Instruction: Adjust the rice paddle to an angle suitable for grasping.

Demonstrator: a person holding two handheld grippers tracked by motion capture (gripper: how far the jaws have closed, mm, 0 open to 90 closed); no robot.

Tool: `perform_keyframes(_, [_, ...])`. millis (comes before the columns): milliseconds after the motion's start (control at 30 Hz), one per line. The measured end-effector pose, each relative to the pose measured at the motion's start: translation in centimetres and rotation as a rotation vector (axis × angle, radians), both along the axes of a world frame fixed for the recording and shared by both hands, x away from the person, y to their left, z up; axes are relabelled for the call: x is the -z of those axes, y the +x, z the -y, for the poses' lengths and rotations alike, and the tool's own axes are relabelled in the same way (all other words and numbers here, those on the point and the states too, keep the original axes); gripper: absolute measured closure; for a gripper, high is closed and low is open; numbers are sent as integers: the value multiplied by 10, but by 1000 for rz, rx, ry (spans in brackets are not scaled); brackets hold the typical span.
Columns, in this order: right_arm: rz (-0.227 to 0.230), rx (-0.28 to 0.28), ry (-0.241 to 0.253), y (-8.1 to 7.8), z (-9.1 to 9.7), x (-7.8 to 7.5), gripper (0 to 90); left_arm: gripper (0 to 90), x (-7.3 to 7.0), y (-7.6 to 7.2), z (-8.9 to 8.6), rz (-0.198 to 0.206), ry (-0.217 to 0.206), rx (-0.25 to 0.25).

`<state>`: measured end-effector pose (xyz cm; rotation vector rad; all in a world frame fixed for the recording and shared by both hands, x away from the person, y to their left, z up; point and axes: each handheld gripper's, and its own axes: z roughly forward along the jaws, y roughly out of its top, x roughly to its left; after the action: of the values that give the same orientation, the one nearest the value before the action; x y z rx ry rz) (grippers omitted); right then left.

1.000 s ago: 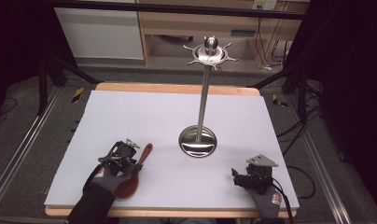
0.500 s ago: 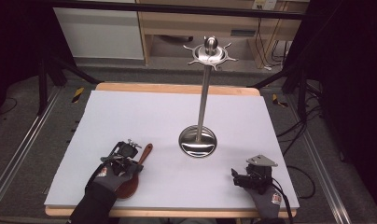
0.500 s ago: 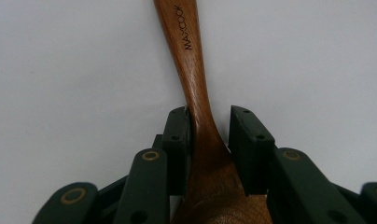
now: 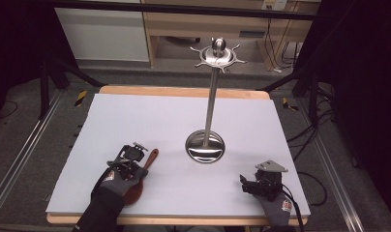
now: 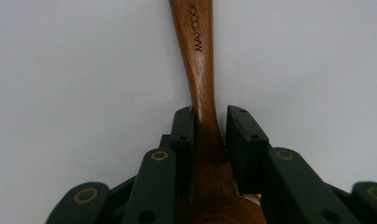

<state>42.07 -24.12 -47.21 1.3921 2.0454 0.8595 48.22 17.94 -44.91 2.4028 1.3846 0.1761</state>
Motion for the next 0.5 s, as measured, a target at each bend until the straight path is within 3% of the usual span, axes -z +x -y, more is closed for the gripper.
perform_keyframes(167, [1, 0, 2, 0, 0, 0, 131, 727, 0, 1, -3, -9, -17, 5])
perform_keyframes(500, [1, -1, 7, 0, 1, -1, 131, 731, -1, 3, 1, -18, 19, 46])
